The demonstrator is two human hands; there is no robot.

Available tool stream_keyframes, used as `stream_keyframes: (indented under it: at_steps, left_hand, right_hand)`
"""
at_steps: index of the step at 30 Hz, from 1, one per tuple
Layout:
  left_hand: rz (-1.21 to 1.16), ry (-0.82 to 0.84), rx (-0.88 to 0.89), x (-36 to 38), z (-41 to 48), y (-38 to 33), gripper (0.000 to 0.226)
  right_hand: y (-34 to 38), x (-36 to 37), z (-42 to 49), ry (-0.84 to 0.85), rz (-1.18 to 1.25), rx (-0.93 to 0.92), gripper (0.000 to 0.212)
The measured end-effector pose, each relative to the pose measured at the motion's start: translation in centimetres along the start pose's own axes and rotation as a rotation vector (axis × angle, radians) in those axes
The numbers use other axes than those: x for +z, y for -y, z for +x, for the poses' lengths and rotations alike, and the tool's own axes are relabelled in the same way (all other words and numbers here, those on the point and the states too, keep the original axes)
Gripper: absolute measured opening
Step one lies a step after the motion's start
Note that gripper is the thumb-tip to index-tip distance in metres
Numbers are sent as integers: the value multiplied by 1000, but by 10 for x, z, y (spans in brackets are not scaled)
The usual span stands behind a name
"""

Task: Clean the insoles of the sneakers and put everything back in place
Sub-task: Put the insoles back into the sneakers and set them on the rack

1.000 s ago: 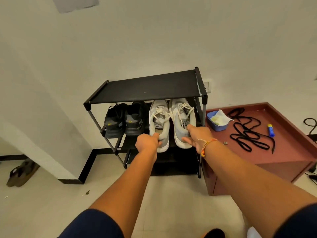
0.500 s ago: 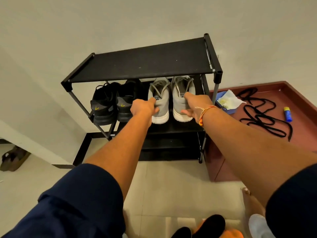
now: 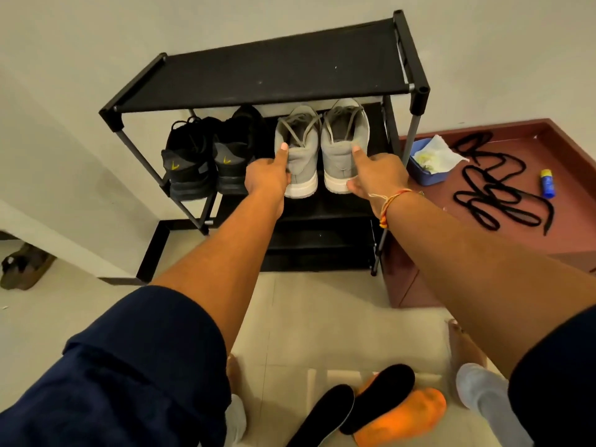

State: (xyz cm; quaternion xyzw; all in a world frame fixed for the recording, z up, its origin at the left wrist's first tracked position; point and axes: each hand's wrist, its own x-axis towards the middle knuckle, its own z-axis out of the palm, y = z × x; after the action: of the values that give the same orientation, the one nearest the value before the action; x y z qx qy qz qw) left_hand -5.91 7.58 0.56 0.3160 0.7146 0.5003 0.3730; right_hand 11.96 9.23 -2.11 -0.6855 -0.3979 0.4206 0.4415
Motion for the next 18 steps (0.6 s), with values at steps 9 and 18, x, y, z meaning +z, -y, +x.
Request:
stream_keyframes:
  at_steps: [9, 18]
  left_hand:
    - [41, 18, -31, 11, -62, 138, 20]
    - [392, 179, -476, -19, -160, 367, 21]
  right_hand:
    - [-130, 22, -76, -5, 35, 58, 17]
    - [-342, 8, -172, 207, -181, 546, 30]
